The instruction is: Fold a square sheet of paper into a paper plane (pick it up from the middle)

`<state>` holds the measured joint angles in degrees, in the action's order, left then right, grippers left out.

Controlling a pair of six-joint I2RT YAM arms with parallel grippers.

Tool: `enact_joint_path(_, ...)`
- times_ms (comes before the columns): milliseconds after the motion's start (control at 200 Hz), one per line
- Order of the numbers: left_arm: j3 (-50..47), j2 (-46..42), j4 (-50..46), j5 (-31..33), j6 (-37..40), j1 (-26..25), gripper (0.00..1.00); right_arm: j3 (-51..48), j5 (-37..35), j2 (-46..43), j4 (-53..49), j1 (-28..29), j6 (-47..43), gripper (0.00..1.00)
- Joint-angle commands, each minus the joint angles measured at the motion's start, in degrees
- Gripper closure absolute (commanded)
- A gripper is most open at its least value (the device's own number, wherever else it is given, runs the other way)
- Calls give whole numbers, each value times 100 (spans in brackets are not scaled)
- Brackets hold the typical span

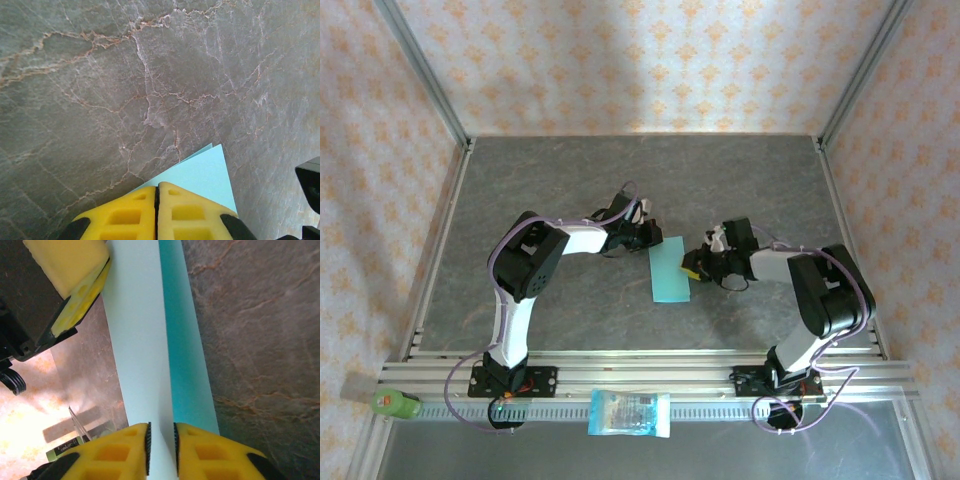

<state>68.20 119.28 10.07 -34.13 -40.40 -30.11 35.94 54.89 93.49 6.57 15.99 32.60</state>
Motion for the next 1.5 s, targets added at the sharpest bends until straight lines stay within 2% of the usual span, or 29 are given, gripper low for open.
enact_joint_path(0,10,71,-253,-127,160,-35,89,141,111,72,-171,-52,-153,87)
enact_joint_path(185,29,-266,-162,-189,182,-48,81,94,127,-43,-137,-52,-101,95)
enact_joint_path(330,-78,-823,38,-191,291,-56,65,22,22,-116,152,-52,177,97)
enact_joint_path(460,-246,-1426,10,-176,830,-190,62,31,-36,-73,426,-52,395,97)
enact_joint_path(555,-558,-1901,-112,79,1434,-501,62,77,-28,-28,499,-52,479,97)
enact_joint_path(666,-1147,-2524,-82,708,1830,-960,61,63,-24,-23,573,-52,550,97)
enact_joint_path(796,-1644,-3048,-198,1685,2368,-1806,57,27,-5,7,608,-52,590,97)
enact_joint_path(916,-1936,-3226,-198,2694,2725,-2520,53,15,18,2,602,-52,599,97)
enact_joint_path(1041,-1840,-3089,-383,3591,3152,-3141,51,-2,-21,-38,530,-52,566,97)
enact_joint_path(1256,-1257,-2442,-1002,5125,3859,-3723,47,10,0,-16,528,-53,575,97)
enact_joint_path(1491,-984,-1971,-1226,5932,4106,-3871,43,18,11,-53,485,-52,540,97)
